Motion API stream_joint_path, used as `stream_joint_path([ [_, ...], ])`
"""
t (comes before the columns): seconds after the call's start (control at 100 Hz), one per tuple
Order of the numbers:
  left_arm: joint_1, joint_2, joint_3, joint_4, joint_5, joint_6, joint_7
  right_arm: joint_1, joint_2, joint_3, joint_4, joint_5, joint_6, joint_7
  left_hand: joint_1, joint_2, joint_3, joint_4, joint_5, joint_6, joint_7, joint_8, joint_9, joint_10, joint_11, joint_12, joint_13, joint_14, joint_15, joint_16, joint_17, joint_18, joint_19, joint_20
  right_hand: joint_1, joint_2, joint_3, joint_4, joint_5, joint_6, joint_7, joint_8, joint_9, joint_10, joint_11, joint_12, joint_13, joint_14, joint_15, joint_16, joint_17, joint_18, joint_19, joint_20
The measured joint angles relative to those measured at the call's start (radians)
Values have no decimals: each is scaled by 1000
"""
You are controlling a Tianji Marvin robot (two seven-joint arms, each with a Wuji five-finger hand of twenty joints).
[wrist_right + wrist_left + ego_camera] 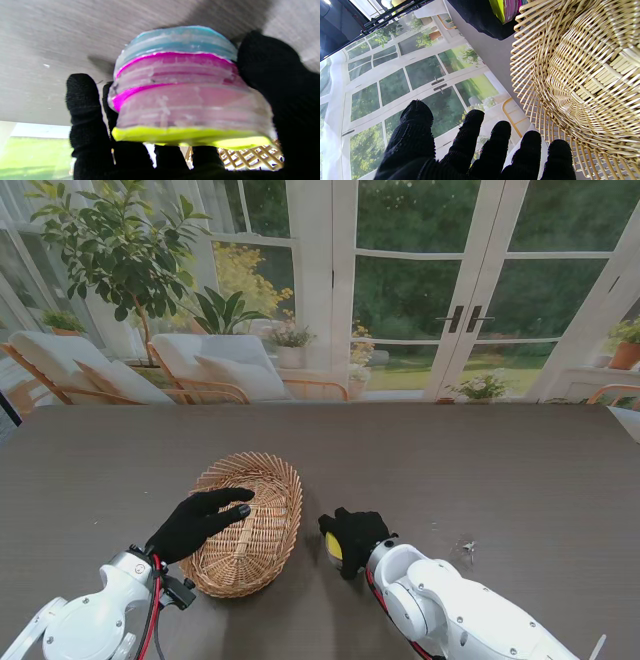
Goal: Stack culture dishes into a storage basket
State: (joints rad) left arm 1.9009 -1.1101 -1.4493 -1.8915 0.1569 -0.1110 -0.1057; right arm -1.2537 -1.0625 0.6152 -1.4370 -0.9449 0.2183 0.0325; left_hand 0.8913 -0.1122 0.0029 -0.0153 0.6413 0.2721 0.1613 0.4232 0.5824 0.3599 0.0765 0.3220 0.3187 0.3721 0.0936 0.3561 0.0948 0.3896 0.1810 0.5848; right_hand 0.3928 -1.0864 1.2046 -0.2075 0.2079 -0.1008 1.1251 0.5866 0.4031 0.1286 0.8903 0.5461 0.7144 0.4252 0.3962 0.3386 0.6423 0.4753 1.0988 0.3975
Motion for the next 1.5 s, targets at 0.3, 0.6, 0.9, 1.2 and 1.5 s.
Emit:
stream_joint_path([
  [0.3,5,0,-3,-2,1,0,3,13,-1,-14,21,-1,-21,-31,0,0,0,0,0,0,0,0,0,0,0,0,0,0,0,0,0,0,0,0,-7,-26,0,-10,46,0,-8,-26,50,13,-21,-12,60,13,-12,4,6,-13,24,-2],
  [0.6,9,0,-6,-5,1,0,5,14,-7,-13,33,15,-29,-49,0,0,0,0,0,0,0,0,0,0,0,0,0,0,0,0,0,0,0,0,4,-43,0,-10,72,0,-13,-55,66,19,-34,-29,74,47,-13,7,6,-13,46,-24],
  [0.9,13,-1,-9,-9,1,0,7,10,-11,-5,43,17,-40,-71,0,0,0,0,11,0,0,0,0,0,0,0,0,0,0,0,0,0,0,0,11,-75,0,-36,141,-1,-51,-81,129,20,-85,-45,100,51,-17,12,30,-13,98,-24],
  [1.2,21,-1,-13,-13,1,-1,13,3,-14,0,48,17,-47,-89,0,0,0,0,11,0,0,0,0,0,0,0,0,0,0,0,0,0,0,0,22,-91,2,-79,171,-1,-58,-89,160,21,-103,-58,125,50,-17,36,52,-14,112,-24],
  [1.5,30,-2,-17,-18,5,-2,22,-7,-15,16,50,23,-63,-103,0,0,0,0,11,0,0,0,0,0,0,0,0,0,0,0,0,0,0,0,34,-103,1,-92,184,-1,-60,-90,164,24,-103,-59,126,53,-19,43,52,-14,113,-25],
])
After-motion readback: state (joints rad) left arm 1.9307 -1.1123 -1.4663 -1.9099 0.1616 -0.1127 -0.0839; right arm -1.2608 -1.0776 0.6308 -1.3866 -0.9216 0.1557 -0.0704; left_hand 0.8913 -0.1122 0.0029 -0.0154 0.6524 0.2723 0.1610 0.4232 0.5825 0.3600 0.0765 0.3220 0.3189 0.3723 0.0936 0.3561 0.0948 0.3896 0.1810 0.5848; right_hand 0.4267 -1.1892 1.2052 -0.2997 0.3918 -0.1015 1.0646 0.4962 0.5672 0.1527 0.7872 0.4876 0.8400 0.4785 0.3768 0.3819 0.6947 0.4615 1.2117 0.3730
